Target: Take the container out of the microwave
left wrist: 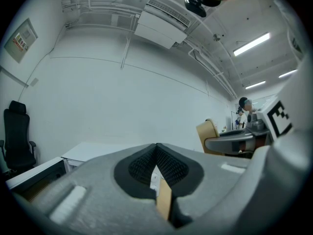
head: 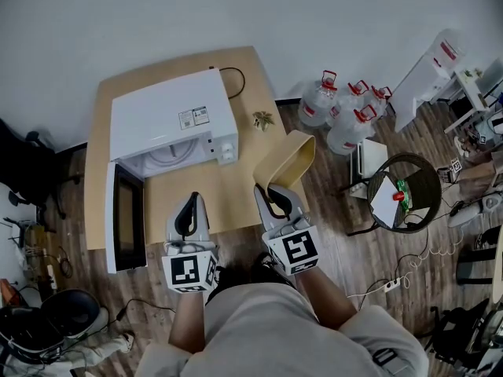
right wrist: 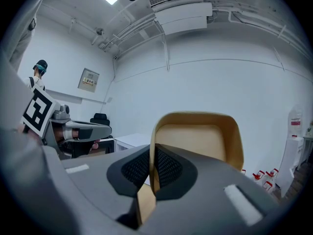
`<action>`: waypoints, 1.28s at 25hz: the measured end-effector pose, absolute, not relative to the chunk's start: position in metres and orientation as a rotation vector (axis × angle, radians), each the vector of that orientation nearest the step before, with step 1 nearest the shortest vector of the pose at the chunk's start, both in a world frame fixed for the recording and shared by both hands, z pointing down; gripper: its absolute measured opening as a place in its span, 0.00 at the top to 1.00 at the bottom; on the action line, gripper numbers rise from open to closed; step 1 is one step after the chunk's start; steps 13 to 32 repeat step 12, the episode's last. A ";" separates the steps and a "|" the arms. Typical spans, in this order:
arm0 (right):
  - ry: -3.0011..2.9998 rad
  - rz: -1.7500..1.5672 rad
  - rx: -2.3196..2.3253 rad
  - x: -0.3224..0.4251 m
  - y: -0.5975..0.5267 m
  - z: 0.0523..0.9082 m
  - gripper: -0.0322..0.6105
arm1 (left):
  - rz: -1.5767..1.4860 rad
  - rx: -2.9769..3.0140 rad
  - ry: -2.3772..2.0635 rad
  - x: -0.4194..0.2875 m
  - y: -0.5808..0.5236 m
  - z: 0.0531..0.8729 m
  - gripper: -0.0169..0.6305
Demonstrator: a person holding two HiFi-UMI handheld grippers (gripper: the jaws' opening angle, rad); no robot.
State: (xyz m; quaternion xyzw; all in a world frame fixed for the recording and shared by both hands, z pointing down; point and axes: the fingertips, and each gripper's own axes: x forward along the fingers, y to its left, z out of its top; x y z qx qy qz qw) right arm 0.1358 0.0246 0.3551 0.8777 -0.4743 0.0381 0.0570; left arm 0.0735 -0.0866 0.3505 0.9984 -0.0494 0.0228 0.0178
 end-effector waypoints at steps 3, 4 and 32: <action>-1.435 0.118 2.661 0.136 0.024 0.355 0.93 | 0.074 3.100 -0.152 0.073 -0.087 0.350 0.97; -1.434 0.119 2.660 0.136 0.024 0.355 0.93 | 0.074 3.100 -0.150 0.074 -0.087 0.350 0.97; -1.430 0.115 2.659 0.133 0.021 0.356 0.93 | 0.069 3.096 -0.144 0.071 -0.089 0.352 0.97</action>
